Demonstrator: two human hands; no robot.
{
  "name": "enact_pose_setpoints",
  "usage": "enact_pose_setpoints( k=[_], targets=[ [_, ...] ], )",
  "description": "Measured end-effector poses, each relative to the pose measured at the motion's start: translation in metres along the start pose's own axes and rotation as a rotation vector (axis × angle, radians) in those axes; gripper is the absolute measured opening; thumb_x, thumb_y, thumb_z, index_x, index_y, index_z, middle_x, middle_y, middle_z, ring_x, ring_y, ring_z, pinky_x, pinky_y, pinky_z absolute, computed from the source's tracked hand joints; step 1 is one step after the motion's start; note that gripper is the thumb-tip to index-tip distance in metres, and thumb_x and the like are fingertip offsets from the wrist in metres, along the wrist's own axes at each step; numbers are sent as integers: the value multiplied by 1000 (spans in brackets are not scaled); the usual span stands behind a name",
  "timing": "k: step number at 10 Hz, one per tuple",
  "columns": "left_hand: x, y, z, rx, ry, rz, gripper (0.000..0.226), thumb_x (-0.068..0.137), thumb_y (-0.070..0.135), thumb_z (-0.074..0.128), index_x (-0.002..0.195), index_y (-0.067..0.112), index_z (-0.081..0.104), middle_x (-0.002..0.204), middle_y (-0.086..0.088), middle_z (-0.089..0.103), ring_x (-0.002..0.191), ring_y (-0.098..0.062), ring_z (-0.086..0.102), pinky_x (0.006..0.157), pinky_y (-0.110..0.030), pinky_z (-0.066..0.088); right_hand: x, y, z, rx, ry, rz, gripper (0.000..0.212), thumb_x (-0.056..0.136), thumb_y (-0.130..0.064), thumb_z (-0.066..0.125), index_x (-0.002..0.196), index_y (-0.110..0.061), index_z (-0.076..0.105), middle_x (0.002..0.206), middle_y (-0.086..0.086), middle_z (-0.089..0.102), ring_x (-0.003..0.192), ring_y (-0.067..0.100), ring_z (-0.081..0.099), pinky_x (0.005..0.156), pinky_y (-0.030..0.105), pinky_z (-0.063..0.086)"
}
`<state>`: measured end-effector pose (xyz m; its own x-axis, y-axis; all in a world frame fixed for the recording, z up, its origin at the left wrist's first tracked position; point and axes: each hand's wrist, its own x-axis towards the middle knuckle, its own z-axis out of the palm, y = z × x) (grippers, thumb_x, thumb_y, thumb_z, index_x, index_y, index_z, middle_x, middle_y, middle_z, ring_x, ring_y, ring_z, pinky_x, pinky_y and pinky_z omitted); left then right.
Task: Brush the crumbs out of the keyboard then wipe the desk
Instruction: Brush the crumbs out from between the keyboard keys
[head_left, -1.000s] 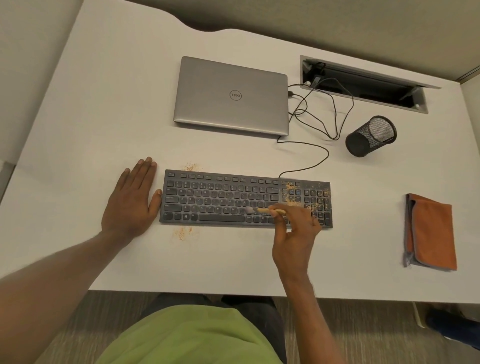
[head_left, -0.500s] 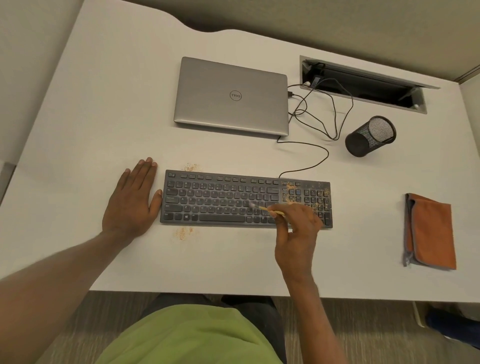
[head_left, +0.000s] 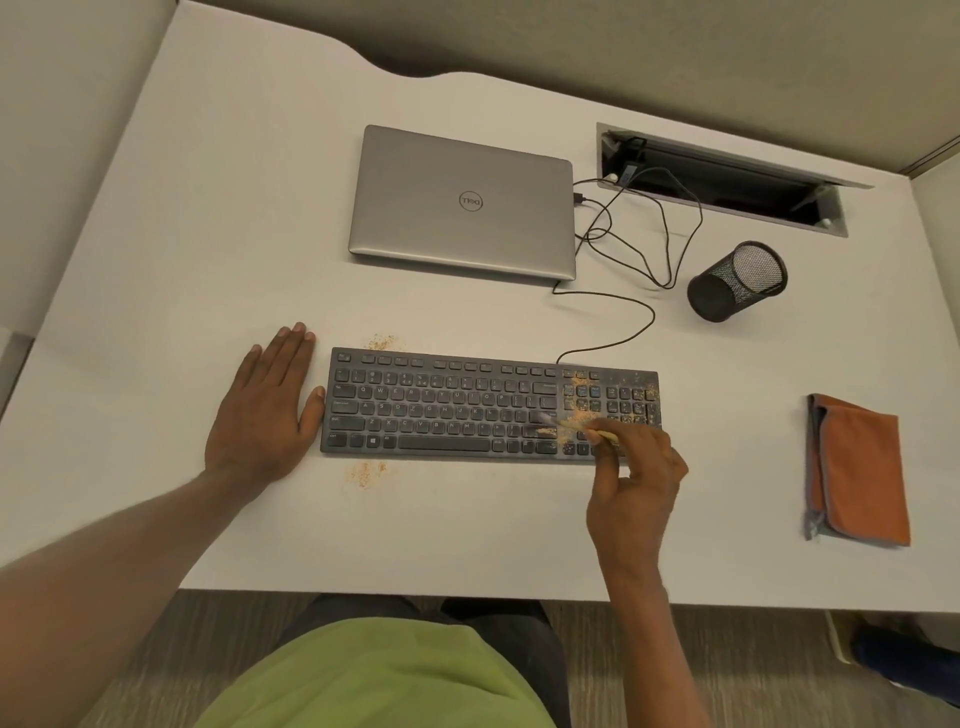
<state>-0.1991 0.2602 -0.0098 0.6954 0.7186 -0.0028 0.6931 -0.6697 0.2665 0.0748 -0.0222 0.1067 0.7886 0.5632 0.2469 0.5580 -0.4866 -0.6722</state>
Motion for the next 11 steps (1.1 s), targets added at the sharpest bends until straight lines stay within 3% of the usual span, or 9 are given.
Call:
enact_pose_setpoints(
  k=[1,2,3,4,6,8,9,10,11],
  targets=[
    [0,0,0,-4,0,3,70,109,43,25,171,12,16,178,-5,16,166,-17,10,135,-44,12,-1,-4,9,42,-68,-27,14,94,-22,67,104,-29,73,104,-35,60,110,-5,51,94,39,35],
    [0,1,0,-5,-4,-1,70,109,44,25,171,13,15,179,-4,15,166,-16,9,135,-44,12,-3,8,9,-11,-36,51,18,94,-18,70,104,-33,71,103,-28,64,109,-4,52,95,46,35],
    [0,0,0,0,-2,-4,70,109,43,26,171,13,15,179,-4,15,166,-16,9,135,-43,11,-7,16,3,-87,59,137,17,97,-15,70,105,-30,71,106,-13,71,111,16,60,98,52,33],
    [0,0,1,2,0,-2,70,110,44,25,172,13,14,179,-4,15,166,-16,9,135,-44,12,-8,9,2,-34,119,212,9,99,-24,67,107,-26,71,108,-8,73,112,22,61,101,43,33],
    [0,0,1,4,-1,1,70,110,44,25,171,13,15,179,-4,15,166,-16,9,135,-43,11,-11,-8,15,140,71,255,16,100,-37,65,106,-25,75,107,-7,72,108,23,64,92,62,49],
    [0,0,1,0,2,-1,70,110,44,25,171,12,16,179,-4,16,166,-16,9,135,-44,12,-12,-1,11,5,162,320,9,98,-28,69,103,-35,66,96,-29,57,106,-20,42,96,65,39],
    [0,0,1,4,5,2,70,109,43,26,171,12,16,178,-5,17,166,-16,10,135,-43,11,-12,1,5,8,235,340,5,99,-31,68,104,-33,67,93,-19,60,108,-17,44,94,65,42],
    [0,0,1,5,1,0,70,110,44,25,171,12,16,179,-5,16,166,-16,9,135,-43,11,-11,-8,6,142,200,328,7,99,-34,67,104,-31,72,101,-10,70,107,13,63,91,57,52],
    [1,0,1,3,-3,-1,70,110,45,24,171,13,15,179,-4,15,166,-16,8,135,-43,11,-12,-15,15,216,126,312,10,99,-32,69,104,-28,75,104,-10,73,103,14,66,91,52,55]
  ],
)
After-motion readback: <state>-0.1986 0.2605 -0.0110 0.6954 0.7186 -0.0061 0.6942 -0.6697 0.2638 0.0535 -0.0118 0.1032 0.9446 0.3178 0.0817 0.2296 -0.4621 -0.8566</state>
